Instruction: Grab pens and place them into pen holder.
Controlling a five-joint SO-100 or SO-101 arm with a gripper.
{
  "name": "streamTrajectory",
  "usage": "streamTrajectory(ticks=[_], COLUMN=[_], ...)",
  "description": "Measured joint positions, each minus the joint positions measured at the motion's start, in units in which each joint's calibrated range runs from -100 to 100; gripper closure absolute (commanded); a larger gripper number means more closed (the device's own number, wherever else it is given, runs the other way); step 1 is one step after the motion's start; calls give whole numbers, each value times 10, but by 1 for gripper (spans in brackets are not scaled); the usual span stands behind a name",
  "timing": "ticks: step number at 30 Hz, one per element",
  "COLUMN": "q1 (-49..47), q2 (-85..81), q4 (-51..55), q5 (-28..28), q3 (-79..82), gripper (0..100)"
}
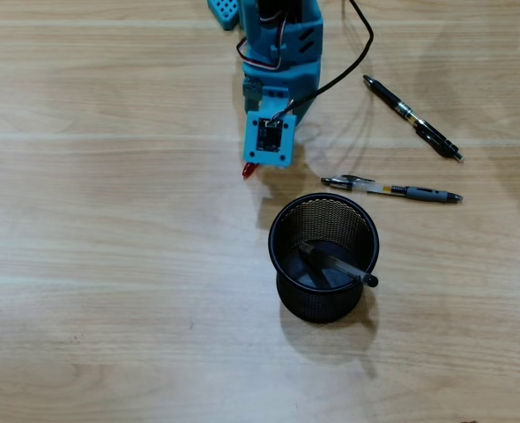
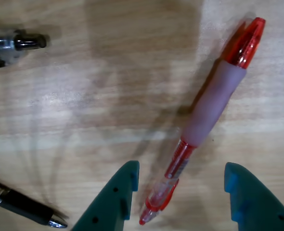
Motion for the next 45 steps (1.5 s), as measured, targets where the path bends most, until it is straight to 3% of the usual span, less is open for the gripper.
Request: streamTrajectory(ticks=[16,21,27,45], q1=[8,9,12,31], q2=[32,32,32,17], q4=[-136,-139,-141,-148], q5=[-19,-19,-19,-20], q3=[107,110,110,119], gripper=[79,81,97,98])
